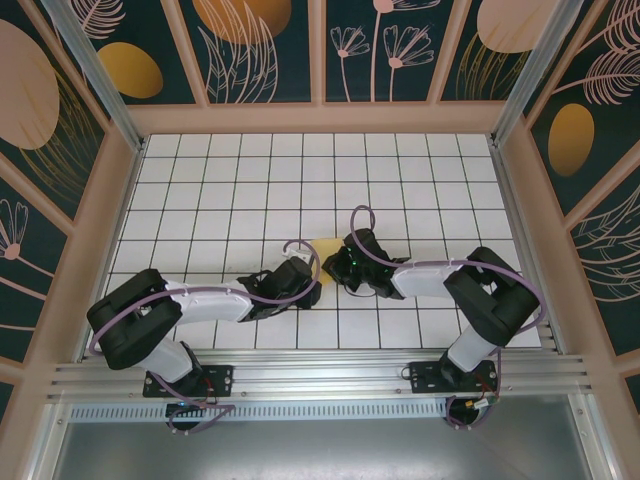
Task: Fold a paper plane with a square sheet of paper (pick it up from the middle)
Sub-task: Fourth fold the wing at the center of the table.
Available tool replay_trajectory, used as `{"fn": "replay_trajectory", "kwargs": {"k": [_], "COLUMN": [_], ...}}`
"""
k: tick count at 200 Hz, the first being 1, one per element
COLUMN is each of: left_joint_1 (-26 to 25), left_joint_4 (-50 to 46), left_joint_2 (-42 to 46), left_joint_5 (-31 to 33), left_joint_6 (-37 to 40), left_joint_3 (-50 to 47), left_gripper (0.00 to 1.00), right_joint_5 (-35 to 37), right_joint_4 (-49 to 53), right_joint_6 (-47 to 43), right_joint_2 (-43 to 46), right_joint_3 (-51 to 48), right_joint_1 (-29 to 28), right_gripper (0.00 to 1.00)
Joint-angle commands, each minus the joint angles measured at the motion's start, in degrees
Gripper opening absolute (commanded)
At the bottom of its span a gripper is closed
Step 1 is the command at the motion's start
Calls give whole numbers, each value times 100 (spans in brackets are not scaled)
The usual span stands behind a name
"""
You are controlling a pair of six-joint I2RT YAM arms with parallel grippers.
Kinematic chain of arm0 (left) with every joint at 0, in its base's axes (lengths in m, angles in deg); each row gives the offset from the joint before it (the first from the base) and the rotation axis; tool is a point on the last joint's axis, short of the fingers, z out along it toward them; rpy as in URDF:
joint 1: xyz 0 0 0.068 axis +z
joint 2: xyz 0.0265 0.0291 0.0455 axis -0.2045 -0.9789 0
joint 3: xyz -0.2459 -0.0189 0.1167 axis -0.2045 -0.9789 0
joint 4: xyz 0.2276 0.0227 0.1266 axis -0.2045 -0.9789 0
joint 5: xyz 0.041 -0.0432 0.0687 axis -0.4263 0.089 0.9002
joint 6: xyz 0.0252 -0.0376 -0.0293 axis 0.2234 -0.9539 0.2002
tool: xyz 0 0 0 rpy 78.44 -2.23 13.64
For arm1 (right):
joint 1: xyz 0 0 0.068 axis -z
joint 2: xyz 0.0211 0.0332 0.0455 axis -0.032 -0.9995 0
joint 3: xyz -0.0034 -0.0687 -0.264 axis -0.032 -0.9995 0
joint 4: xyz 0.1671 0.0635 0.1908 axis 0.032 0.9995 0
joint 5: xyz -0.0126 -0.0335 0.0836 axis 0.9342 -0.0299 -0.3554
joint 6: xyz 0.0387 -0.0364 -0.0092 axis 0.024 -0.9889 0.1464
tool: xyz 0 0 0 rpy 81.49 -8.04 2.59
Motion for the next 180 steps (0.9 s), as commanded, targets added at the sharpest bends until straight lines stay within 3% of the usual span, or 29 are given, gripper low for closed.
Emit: {"fn": "replay_trajectory", "kwargs": {"k": [1, 85, 119, 156, 180], "left_joint_1": [-54, -92, -91, -94, -94], "left_joint_4": [42, -47, -75, -130, -178], "left_joint_2": [-66, -81, -55, 11, 33], "left_joint_5": [142, 370, 461, 554, 607], "left_joint_6": [42, 34, 75, 129, 156], "left_joint_3": [37, -19, -27, -4, 15], "left_gripper": [43, 23, 23, 24, 31], "right_joint_5": [-45, -199, -476, -668, -684], "right_joint_4": [-82, 470, 1097, 1340, 1310], "right_joint_6": [93, -446, -987, -1278, -1257], "right_joint_2": [165, 176, 13, -214, -263], "right_joint_3": [53, 360, 704, 1011, 1060], "right_joint_1": [30, 90, 248, 294, 294], "right_gripper": [8, 18, 19, 11, 8]}}
